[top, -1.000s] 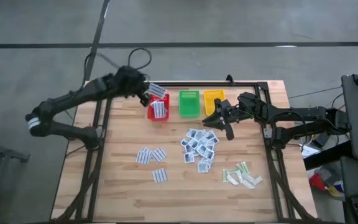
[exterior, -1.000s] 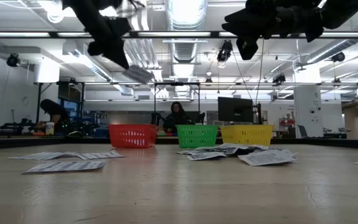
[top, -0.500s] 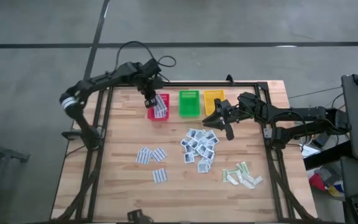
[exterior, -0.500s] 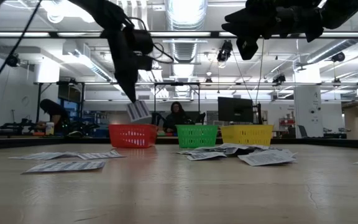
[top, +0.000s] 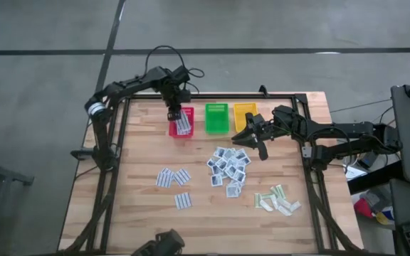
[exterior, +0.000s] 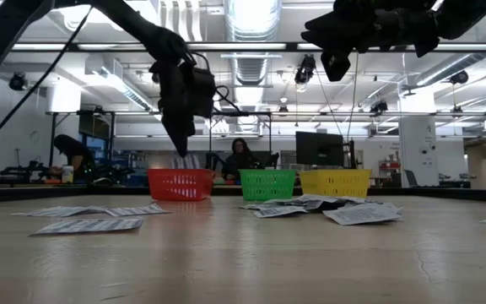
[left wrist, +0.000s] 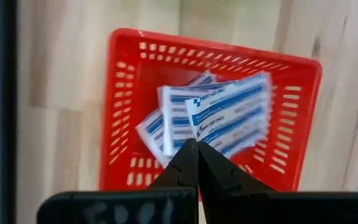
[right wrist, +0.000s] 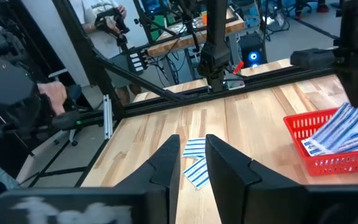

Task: Pick & Place First Aid Supplies
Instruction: Put the blue bandage into the red basket

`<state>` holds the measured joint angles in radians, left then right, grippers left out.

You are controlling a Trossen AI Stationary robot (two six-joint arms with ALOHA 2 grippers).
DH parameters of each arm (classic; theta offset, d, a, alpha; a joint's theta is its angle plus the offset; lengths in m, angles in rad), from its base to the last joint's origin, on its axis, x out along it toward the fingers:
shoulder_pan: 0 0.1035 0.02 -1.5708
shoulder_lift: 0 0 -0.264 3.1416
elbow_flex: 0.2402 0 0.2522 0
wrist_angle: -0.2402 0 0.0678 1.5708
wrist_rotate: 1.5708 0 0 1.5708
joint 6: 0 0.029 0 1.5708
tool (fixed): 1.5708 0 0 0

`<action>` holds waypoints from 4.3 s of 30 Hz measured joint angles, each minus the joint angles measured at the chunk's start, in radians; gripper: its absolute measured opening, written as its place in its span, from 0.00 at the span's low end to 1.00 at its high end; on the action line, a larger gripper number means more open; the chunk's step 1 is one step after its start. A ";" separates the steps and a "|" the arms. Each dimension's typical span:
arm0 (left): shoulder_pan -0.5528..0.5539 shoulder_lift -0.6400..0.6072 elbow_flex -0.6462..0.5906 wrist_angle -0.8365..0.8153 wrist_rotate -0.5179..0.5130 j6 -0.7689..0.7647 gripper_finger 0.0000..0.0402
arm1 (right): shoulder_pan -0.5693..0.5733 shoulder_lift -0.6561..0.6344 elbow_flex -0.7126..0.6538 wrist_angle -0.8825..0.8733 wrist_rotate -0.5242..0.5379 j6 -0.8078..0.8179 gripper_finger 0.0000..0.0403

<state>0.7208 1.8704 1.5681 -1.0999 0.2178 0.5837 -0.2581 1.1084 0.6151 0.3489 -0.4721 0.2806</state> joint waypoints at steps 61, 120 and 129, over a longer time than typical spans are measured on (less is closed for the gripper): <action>-0.806 -0.664 -0.891 0.436 0.035 -0.975 0.28 | 0.000 0.000 0.000 0.000 0.000 -0.003 0.17; -0.696 -0.398 -0.557 0.537 -0.155 -0.591 0.00 | 0.000 0.000 0.000 0.000 0.000 0.000 0.17; -0.483 -0.701 -0.560 0.772 0.544 -0.633 0.00 | 0.000 0.000 0.000 0.000 0.000 -0.003 0.20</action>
<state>0.2377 1.1695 1.0077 -0.3281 0.7616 -0.0498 -0.2579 1.1084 0.6151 0.3491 -0.4721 0.2779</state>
